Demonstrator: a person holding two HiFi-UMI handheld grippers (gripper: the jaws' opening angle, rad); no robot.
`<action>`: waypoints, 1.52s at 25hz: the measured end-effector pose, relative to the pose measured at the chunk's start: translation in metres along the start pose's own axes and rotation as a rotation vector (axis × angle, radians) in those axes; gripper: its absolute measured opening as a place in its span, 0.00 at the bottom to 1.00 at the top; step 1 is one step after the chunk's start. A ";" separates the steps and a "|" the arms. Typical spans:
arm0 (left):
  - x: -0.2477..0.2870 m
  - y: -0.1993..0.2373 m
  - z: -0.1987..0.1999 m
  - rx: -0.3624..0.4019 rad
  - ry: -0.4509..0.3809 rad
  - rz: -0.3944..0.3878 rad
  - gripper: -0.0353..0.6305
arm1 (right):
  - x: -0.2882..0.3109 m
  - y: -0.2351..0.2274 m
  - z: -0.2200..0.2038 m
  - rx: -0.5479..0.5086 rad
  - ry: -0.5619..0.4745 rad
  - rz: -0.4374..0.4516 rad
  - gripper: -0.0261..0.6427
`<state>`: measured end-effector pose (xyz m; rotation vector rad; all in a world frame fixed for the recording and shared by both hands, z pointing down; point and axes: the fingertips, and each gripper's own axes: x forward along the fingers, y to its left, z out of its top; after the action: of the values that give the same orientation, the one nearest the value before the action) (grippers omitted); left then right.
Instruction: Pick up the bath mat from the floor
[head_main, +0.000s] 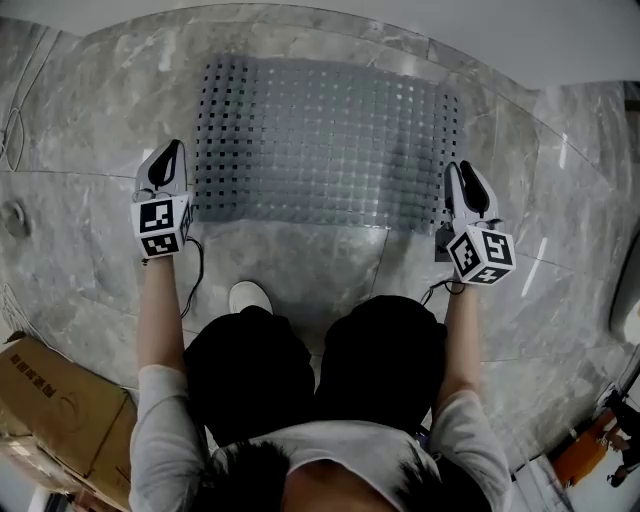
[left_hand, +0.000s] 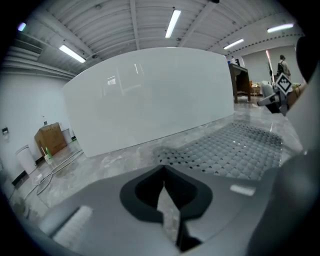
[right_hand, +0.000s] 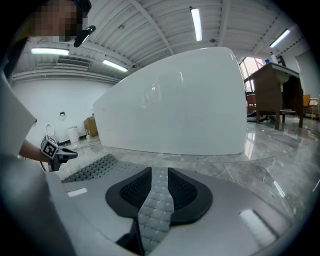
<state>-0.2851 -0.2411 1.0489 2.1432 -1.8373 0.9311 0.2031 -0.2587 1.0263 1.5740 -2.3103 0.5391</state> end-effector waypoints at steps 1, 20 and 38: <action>0.003 0.001 -0.006 -0.001 0.009 0.005 0.06 | 0.002 -0.005 -0.011 0.006 0.017 -0.010 0.20; 0.031 -0.004 -0.045 0.009 0.056 0.025 0.06 | 0.021 -0.088 -0.154 0.131 0.307 -0.247 0.49; 0.060 0.002 -0.067 -0.280 0.109 -0.157 0.21 | 0.023 -0.084 -0.153 0.122 0.309 -0.226 0.44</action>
<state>-0.3075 -0.2574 1.1346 1.9897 -1.6136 0.6960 0.2780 -0.2346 1.1839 1.6464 -1.8769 0.8138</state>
